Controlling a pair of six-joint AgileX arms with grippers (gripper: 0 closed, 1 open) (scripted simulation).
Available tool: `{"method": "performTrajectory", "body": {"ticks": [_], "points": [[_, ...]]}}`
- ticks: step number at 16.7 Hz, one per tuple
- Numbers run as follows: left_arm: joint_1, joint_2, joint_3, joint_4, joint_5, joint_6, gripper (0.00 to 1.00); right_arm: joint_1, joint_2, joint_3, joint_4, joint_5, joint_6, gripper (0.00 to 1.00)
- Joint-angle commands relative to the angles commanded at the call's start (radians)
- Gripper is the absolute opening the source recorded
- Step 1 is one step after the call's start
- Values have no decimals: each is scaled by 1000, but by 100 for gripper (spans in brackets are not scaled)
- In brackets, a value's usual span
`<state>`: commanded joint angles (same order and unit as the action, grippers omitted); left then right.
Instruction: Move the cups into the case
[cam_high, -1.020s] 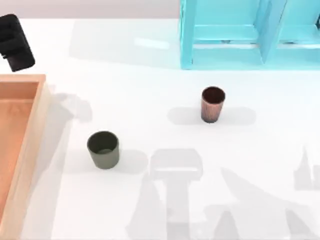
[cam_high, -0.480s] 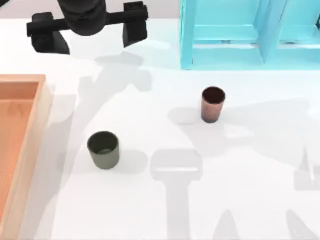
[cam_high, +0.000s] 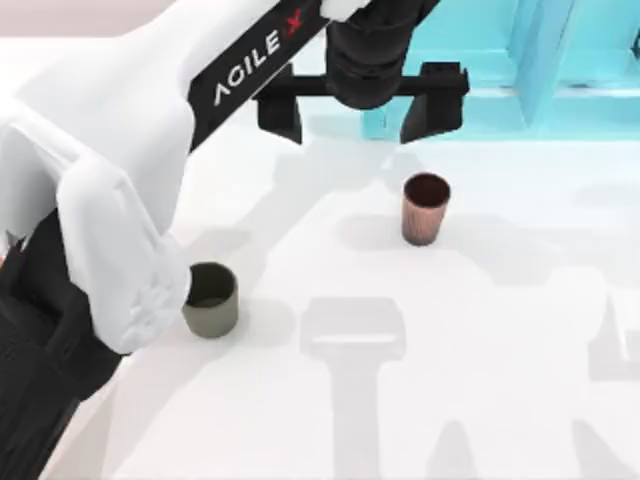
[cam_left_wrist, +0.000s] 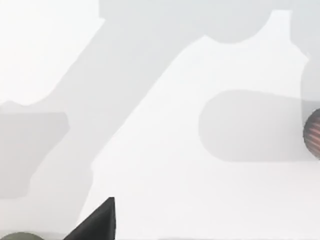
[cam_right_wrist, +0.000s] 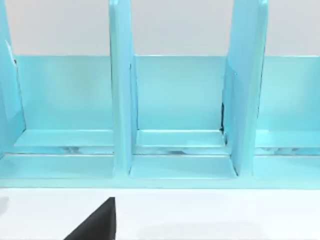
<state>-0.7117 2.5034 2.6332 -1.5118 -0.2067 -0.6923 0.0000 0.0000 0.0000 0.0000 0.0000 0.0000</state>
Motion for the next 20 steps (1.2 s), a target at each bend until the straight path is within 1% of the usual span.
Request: {"method": "performTrajectory", "body": {"ticks": [3,5,11,15,17,20], "points": [[-56,112,177,-47,6,-32,100,0,0,0,0,0,0,100],[-80,155,245,-63,9,-44,100,0,0,0,0,0,0,100],[-88,170,269,-67,11,-49,100,0,0,0,0,0,0,100],[-80,164,226,-26,12,-42,100,0,0,0,0,0,0,100],[-74,156,147,49,14,-34,100,0,0,0,0,0,0,100],[-61,145,-26,204,16,-22,100,0,0,0,0,0,0,100]]}}
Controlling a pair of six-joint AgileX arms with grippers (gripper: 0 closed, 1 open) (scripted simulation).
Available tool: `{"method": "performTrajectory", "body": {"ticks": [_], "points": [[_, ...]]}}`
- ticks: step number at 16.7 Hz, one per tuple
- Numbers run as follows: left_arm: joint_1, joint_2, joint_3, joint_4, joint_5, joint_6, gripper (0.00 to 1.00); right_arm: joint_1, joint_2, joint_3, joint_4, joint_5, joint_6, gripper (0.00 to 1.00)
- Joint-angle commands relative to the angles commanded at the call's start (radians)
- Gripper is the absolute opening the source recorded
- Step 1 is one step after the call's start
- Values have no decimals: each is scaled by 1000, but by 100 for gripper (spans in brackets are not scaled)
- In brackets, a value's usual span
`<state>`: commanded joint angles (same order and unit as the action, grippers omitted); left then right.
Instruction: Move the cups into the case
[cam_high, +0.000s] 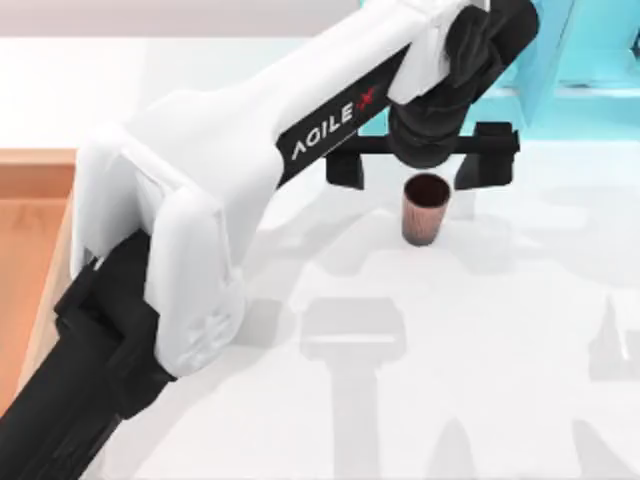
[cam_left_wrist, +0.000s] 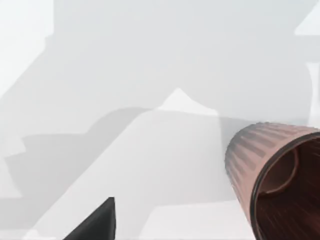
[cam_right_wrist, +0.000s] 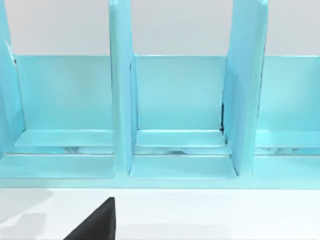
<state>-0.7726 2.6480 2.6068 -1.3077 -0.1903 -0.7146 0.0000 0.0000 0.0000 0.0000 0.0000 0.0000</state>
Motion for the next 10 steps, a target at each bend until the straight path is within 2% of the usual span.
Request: {"method": "performTrajectory", "body": {"ticks": [4,9,10], "points": [[12,-7,-148,146,3,12,100,0,0,0,0,0,0,100],[13,-7,-160,157,3,13,100,0,0,0,0,0,0,100],[13,-7,-160,157,3,13,92,0,0,0,0,0,0,100]]}}
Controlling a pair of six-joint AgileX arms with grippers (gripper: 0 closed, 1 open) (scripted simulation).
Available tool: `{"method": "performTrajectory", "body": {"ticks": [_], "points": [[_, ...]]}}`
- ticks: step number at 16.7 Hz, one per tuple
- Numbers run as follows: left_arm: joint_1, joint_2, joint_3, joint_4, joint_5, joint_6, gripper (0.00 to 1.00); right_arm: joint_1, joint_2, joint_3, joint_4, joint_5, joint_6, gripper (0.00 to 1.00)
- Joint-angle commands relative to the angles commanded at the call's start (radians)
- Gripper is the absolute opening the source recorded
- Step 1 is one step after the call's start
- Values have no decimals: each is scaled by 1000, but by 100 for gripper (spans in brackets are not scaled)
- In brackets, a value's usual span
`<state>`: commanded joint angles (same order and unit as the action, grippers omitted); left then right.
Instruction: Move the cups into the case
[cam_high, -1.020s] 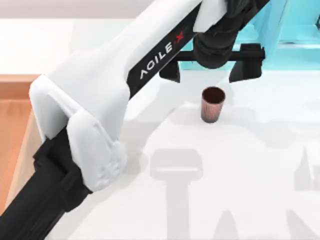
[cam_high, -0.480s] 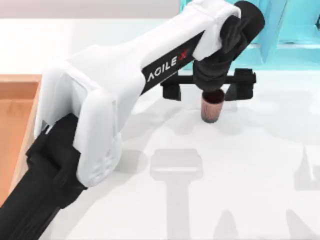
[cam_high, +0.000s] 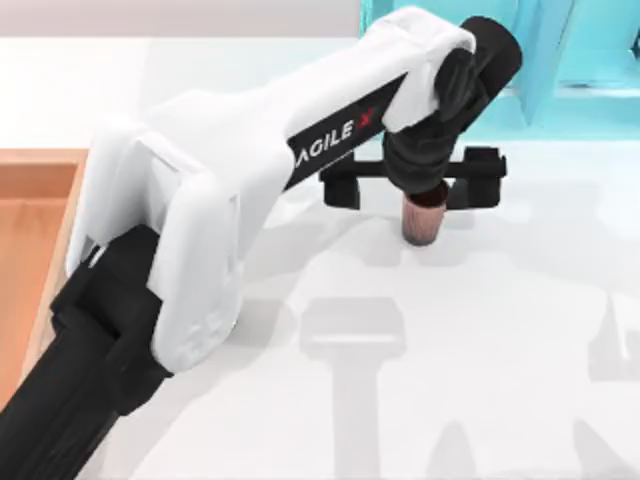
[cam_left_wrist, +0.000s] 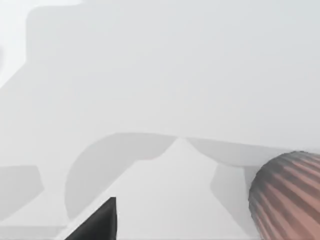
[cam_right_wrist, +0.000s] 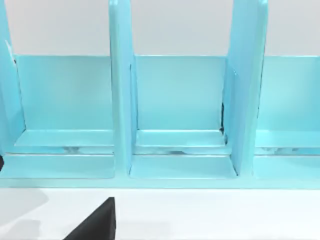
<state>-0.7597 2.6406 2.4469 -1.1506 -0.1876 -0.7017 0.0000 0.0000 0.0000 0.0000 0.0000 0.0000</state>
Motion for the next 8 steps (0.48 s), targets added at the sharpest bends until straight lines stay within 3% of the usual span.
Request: {"method": "performTrajectory", "body": {"ticks": [8], "points": [[0,0,0,0,0,0,32,0,0,0,0,0,0,100]]}}
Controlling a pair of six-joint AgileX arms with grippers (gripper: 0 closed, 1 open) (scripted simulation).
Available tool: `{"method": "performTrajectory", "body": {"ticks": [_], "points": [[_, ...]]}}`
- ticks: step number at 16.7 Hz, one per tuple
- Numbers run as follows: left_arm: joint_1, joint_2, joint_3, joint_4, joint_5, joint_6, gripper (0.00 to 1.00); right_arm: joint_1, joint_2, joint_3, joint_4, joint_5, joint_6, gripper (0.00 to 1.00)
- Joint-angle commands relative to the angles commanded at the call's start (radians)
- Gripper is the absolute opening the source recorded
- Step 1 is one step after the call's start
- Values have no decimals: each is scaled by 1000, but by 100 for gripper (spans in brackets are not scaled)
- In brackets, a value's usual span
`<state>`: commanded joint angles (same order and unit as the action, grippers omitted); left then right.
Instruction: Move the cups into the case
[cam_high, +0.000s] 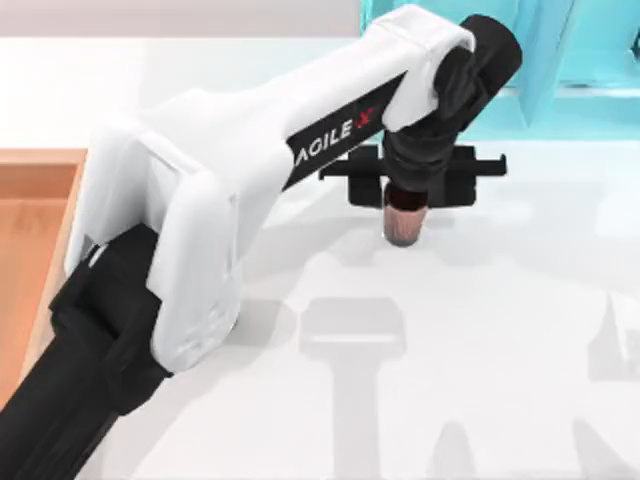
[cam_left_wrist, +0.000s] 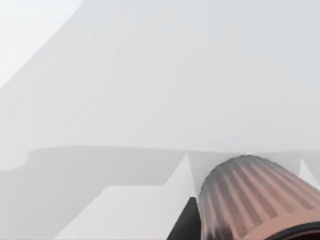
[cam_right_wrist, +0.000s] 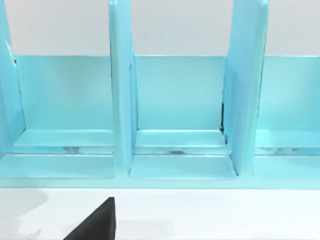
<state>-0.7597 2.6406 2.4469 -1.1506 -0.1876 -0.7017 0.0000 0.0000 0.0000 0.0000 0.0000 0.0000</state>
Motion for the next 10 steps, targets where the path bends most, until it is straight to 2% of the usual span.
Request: {"method": "performTrajectory", "body": {"ticks": [4,10], "points": [[0,0,0,0,0,0,2,0,0,0,0,0,0,100],[0,0,0,0,0,0,0,0,0,0,0,0,0,100]]}}
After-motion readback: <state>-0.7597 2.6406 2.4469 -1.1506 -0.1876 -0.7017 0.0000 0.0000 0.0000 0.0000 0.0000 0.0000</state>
